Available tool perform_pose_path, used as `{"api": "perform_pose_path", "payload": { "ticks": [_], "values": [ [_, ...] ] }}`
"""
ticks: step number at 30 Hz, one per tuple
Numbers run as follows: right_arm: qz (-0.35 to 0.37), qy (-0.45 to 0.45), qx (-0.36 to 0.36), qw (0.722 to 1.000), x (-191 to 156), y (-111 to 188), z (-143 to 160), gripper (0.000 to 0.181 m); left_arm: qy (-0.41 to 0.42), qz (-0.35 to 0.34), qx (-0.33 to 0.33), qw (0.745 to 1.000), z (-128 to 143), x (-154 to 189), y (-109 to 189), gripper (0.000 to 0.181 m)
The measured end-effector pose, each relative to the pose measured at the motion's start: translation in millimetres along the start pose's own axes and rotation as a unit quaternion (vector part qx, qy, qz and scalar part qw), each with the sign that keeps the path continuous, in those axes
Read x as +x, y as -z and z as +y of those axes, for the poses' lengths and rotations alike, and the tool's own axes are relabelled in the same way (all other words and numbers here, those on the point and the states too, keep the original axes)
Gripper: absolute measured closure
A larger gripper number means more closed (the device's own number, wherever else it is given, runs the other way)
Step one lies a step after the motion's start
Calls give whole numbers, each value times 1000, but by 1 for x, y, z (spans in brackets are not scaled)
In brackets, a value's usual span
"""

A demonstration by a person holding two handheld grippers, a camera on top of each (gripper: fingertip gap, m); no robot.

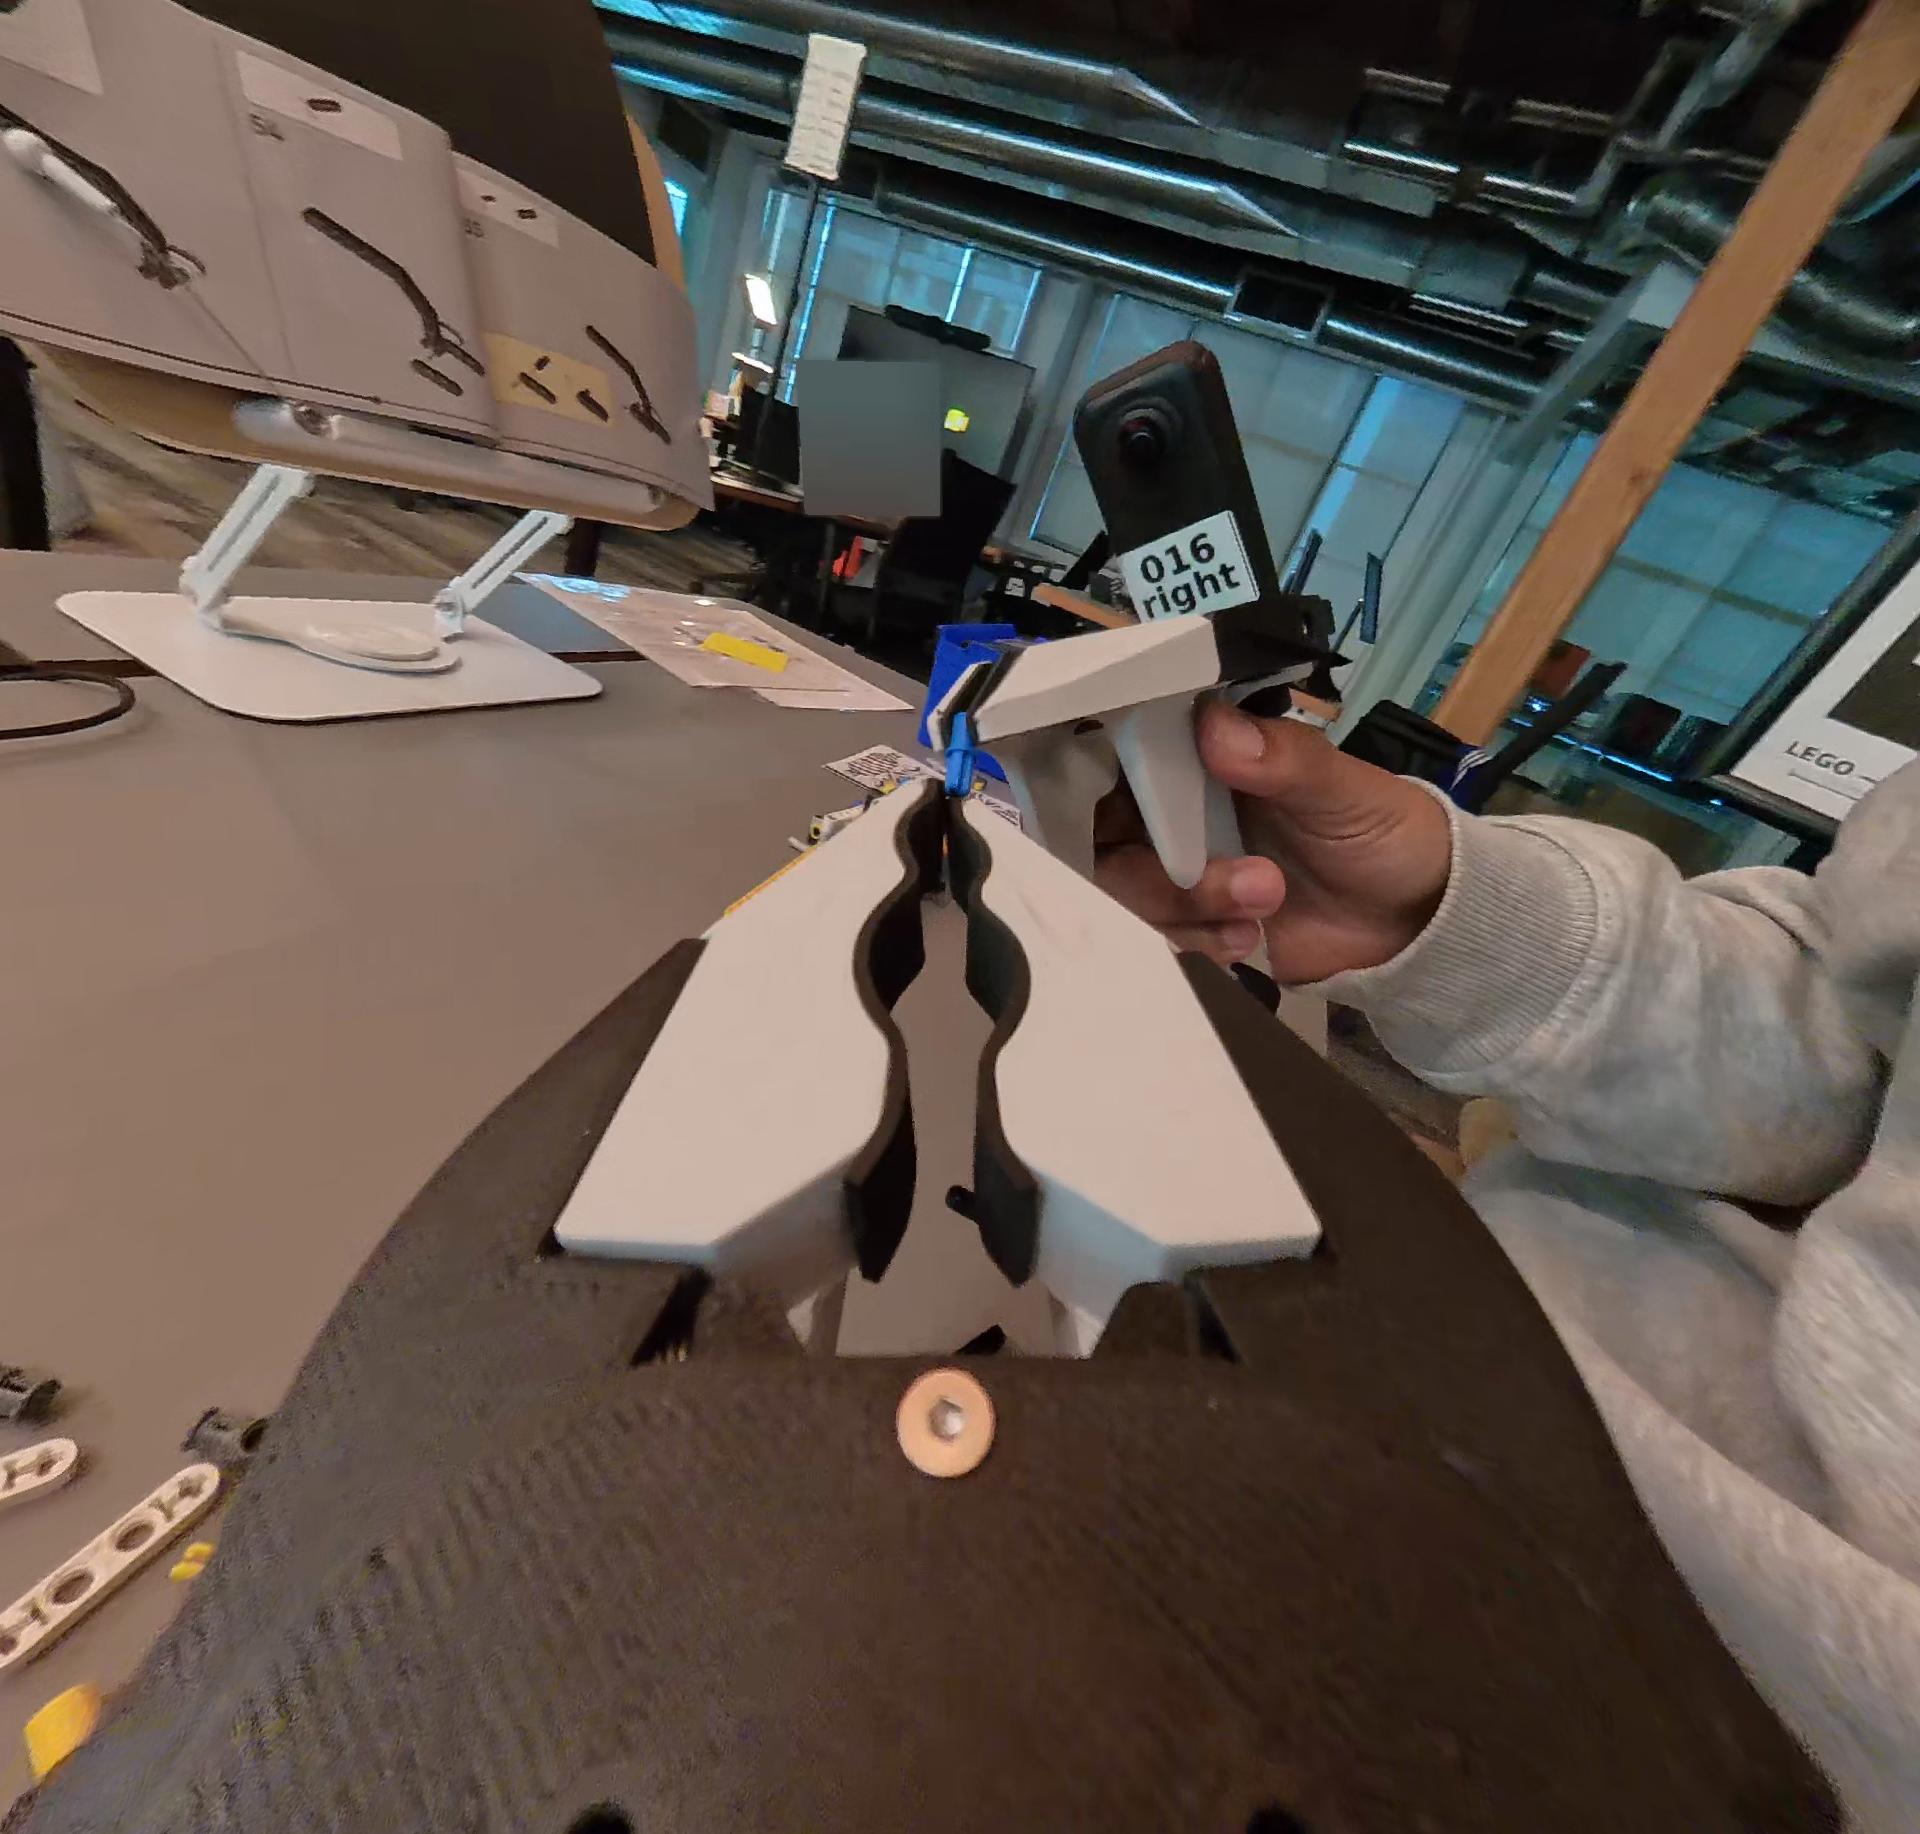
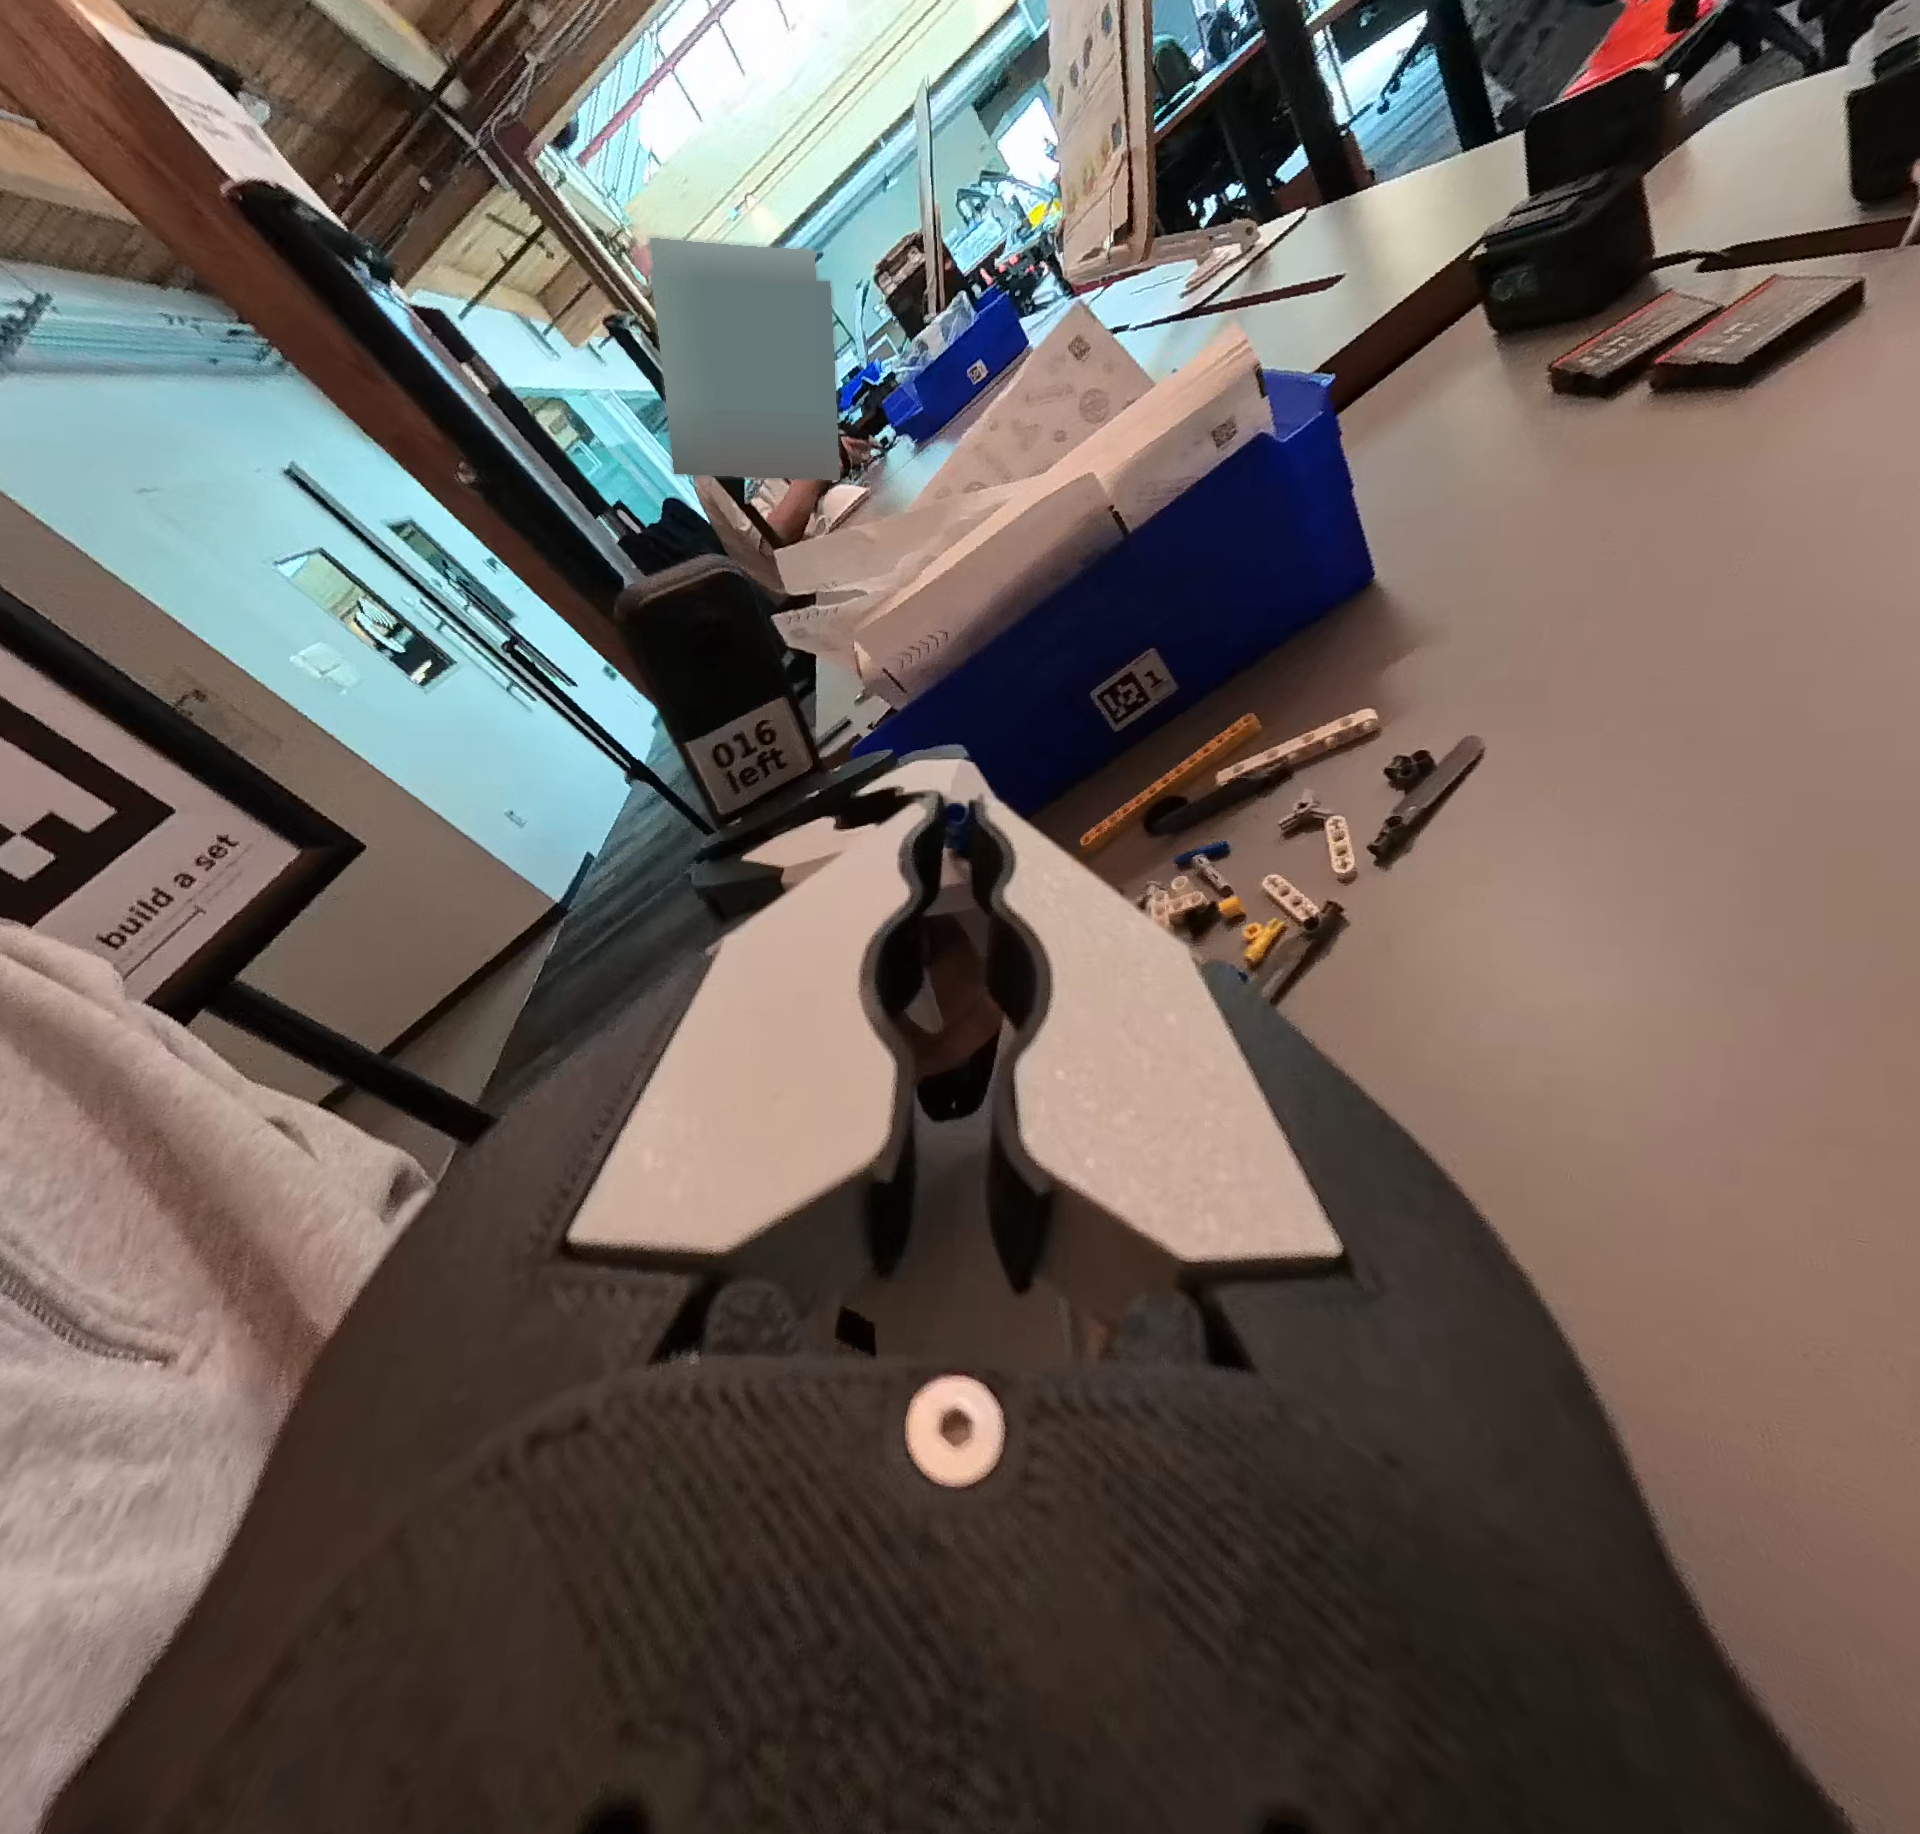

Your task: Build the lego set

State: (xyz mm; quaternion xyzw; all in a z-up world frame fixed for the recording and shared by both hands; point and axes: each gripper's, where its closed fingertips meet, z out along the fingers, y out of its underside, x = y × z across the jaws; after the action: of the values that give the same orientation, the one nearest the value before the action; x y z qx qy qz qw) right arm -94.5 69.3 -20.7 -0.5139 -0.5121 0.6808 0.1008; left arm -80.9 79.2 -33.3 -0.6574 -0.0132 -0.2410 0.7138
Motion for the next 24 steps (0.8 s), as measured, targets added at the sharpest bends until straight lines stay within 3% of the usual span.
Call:
{"api": "perform_pose_path", "payload": {
  "ticks": [24],
  "values": [
    [0,-1,-22,1000,-5,12,3,179,0,13,1,1000,0,6,-3,176]
  ]
}}
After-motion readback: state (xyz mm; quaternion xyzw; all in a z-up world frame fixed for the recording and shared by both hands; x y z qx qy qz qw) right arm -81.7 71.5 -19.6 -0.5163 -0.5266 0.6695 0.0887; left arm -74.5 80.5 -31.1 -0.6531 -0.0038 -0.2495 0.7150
